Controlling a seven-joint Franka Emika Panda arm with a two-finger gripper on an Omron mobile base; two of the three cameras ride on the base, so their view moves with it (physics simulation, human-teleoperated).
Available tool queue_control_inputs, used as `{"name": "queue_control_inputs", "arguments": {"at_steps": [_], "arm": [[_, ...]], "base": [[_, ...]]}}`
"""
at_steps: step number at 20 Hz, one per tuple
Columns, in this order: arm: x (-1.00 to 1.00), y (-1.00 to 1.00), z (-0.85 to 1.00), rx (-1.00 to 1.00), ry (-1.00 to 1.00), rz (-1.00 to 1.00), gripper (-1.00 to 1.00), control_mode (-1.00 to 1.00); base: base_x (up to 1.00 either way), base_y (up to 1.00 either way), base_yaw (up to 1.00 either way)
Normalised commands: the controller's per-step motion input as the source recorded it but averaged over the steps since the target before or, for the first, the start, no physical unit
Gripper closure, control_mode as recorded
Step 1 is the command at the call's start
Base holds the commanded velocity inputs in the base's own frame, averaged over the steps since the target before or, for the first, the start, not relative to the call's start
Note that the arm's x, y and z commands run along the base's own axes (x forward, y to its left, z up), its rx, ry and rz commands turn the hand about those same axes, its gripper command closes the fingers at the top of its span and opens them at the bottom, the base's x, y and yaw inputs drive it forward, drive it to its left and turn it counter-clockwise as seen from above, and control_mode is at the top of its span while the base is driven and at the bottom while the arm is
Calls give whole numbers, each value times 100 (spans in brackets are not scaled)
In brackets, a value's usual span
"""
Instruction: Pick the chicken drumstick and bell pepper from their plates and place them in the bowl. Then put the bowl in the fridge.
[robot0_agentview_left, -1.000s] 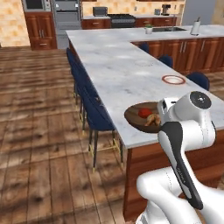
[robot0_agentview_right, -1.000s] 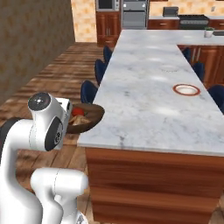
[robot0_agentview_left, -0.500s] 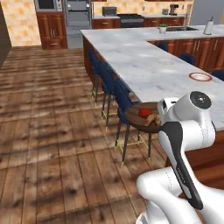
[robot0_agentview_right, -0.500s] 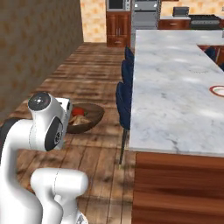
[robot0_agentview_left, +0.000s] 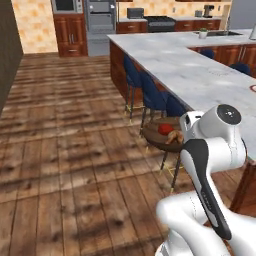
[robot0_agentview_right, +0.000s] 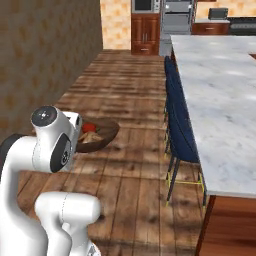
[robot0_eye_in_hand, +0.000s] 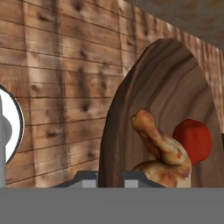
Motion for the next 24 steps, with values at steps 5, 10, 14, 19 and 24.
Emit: {"name": "queue_control_inputs", "arguments": {"at_steps": [5,10,14,19,24], "arm": [[0,0,0,0,0,0,100,100],[0,0,0,0,0,0,100,100],[0,0,0,0,0,0,100,100],[0,0,0,0,0,0,100,100],[0,0,0,0,0,0,100,100]], "base": [[72,68,-1],[83,40,-12],[83,30,-9],[81,38,-1],[86,38,0]]}}
